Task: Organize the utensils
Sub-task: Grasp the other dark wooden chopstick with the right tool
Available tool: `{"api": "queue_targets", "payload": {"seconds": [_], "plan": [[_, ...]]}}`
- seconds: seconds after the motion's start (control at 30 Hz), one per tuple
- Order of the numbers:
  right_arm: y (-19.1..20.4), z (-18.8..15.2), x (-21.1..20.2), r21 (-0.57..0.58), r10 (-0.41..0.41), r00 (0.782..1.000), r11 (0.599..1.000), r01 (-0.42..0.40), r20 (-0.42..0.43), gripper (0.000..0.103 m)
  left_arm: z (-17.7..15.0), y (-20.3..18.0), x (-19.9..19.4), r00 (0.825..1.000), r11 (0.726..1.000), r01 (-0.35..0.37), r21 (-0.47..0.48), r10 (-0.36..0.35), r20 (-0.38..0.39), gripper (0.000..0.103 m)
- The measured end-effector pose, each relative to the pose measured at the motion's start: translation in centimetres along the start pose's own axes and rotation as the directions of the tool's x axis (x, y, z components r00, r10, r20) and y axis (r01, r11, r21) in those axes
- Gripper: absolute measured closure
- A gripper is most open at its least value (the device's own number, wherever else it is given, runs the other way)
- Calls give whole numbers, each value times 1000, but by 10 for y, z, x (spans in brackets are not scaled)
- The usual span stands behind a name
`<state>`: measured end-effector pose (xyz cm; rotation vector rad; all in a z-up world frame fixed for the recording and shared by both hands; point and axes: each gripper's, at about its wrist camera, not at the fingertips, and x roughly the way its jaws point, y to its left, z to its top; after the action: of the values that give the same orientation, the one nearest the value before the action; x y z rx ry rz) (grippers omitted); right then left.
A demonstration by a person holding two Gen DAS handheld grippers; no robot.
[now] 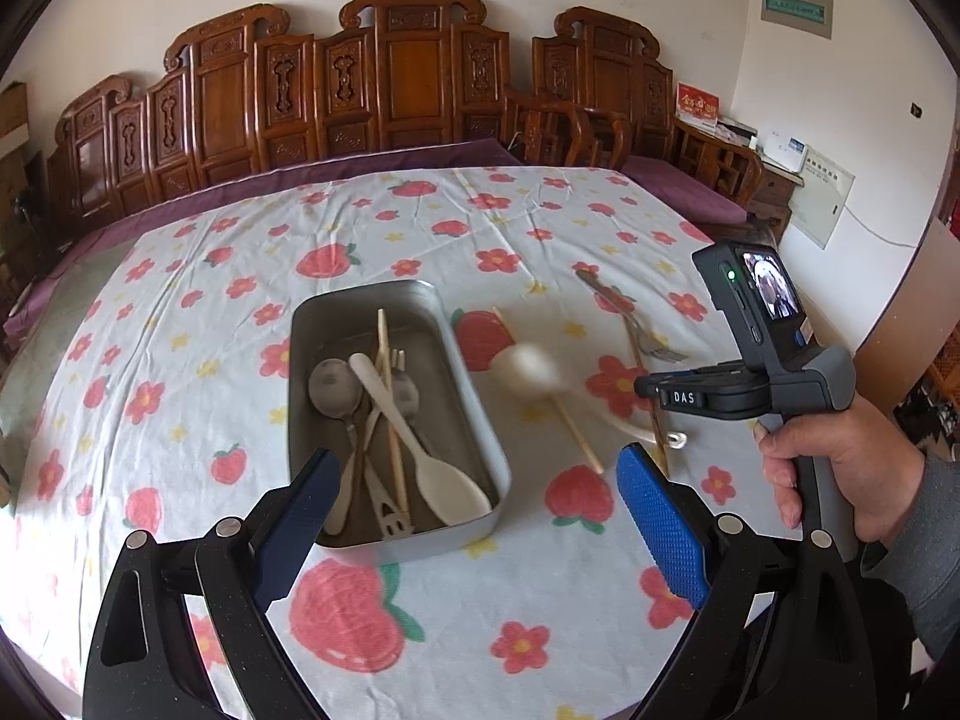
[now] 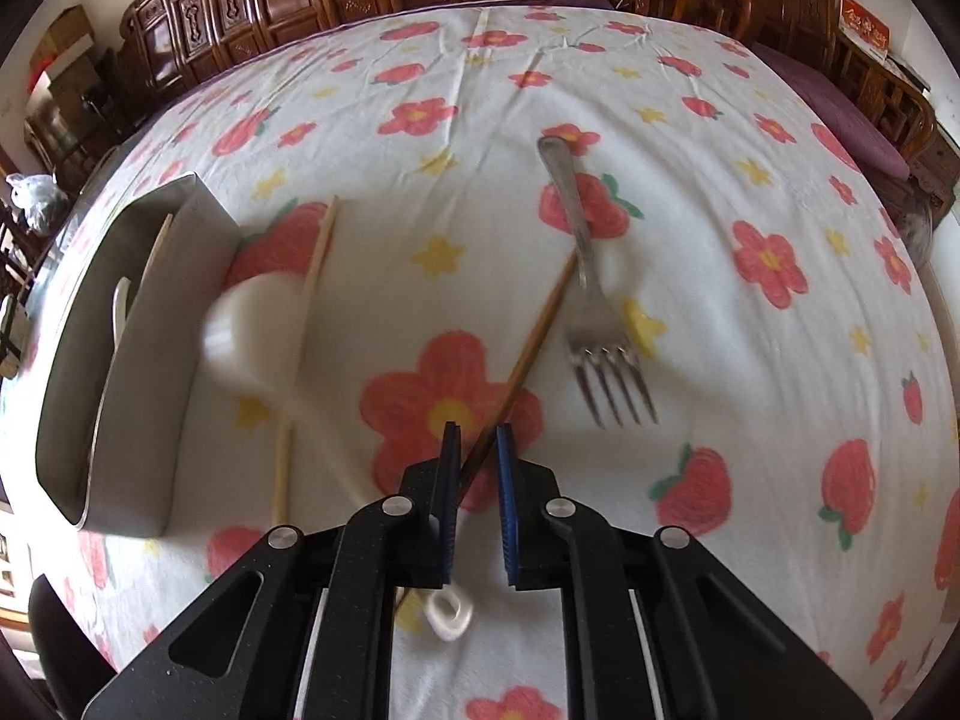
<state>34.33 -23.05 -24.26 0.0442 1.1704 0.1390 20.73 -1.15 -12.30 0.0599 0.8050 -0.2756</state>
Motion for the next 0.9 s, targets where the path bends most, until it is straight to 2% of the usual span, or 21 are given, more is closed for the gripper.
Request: {"api": "queue_targets", "payload": {"seconds": [0.13,0.37,0.6,0.8,0.9], "plan": [[-14,-8,-9,6,19,1000,1000,-20,9,97,1,-14,5,1000,1000,7,-6,-7,-10,13],[-36,-26,-54,-44,69,994,997,-66,79,97,-1,-41,19,999,1000,29,-10,-29,-42,13],[-71,-48,-93,-59,101,986,994,-93,136,97,-2,-75,49,995,996,18,87,-10,-94,13],[-95,-54,-100,-28,124,979,992,-121,160,97,-2,-92,85,984,976,-50,214,84,-156,13],[-99,-49,-108,-19,158,970,987,-157,185,97,-2,-95,103,970,960,-75,271,133,-204,14]]}}
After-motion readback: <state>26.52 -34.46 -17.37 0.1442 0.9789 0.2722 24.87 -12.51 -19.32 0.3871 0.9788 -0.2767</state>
